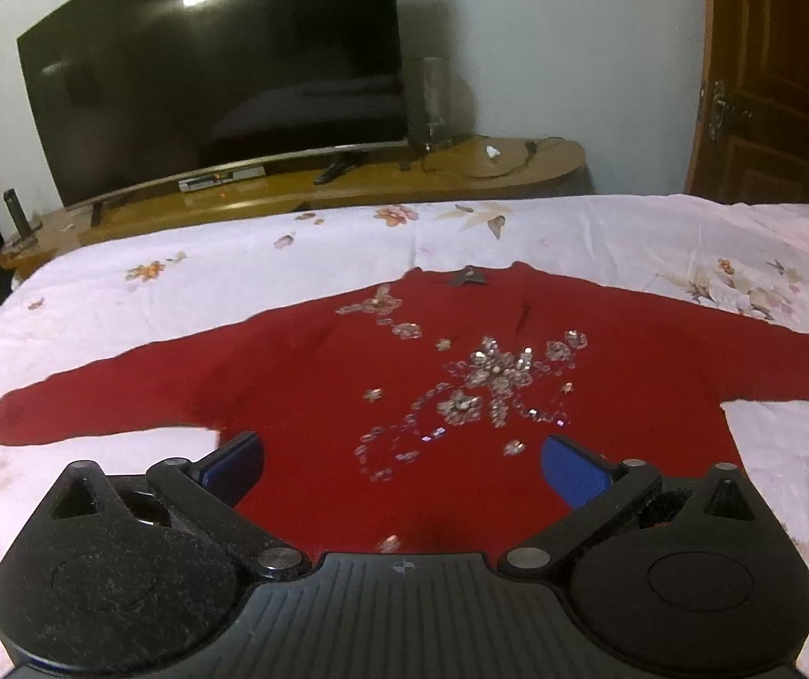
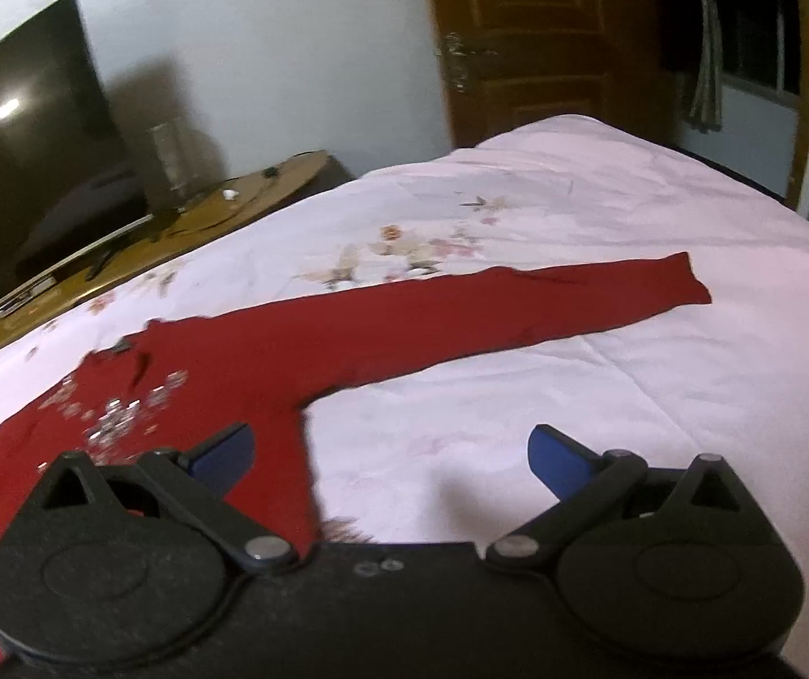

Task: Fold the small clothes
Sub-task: 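Move the right gripper to the sweater sleeve cuff and grasp it, then fold the held sleeve across the sweater body with the right gripper, release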

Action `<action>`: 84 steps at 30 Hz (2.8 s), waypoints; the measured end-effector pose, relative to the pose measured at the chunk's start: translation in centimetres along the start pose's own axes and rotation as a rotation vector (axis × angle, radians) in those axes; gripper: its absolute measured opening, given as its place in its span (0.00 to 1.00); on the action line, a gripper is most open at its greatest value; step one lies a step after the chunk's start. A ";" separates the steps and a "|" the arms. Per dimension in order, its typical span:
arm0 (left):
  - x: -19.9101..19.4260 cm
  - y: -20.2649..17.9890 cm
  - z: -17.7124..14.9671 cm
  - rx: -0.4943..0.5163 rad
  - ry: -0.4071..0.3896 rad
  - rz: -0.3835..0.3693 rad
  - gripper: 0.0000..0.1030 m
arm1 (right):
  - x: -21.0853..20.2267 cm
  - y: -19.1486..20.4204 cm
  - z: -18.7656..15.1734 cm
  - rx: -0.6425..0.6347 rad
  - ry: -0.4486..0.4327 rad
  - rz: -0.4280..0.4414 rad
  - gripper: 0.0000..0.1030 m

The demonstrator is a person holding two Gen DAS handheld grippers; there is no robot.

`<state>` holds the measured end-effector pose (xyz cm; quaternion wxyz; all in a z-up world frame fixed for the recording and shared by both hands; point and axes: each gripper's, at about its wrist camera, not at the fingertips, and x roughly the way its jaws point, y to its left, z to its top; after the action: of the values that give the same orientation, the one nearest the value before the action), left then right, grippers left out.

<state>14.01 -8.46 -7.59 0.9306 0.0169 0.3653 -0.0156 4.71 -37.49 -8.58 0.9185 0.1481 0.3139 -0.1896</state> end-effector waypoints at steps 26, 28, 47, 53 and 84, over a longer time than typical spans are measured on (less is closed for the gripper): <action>13.4 -6.6 4.1 -0.005 0.080 0.043 1.00 | 14.9 -6.8 3.5 0.119 0.129 -0.001 0.70; 13.9 -6.6 4.0 -0.003 0.087 0.050 1.00 | 15.6 -7.4 3.5 0.134 0.138 -0.008 0.70; 15.6 -4.9 3.6 0.003 0.100 0.116 1.00 | 18.8 -13.6 6.0 0.259 0.019 -0.136 0.14; 15.0 -3.4 3.6 0.001 0.097 0.145 1.00 | 17.5 -10.4 7.2 0.173 -0.058 -0.059 0.08; 15.4 4.2 2.8 -0.173 0.127 -0.004 1.00 | 14.8 17.1 0.6 -0.256 0.124 0.613 0.65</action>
<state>27.32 -4.62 -15.94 0.9035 -0.0633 0.4237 0.0149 23.34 -26.38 -14.85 0.9230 0.1302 0.3315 0.1456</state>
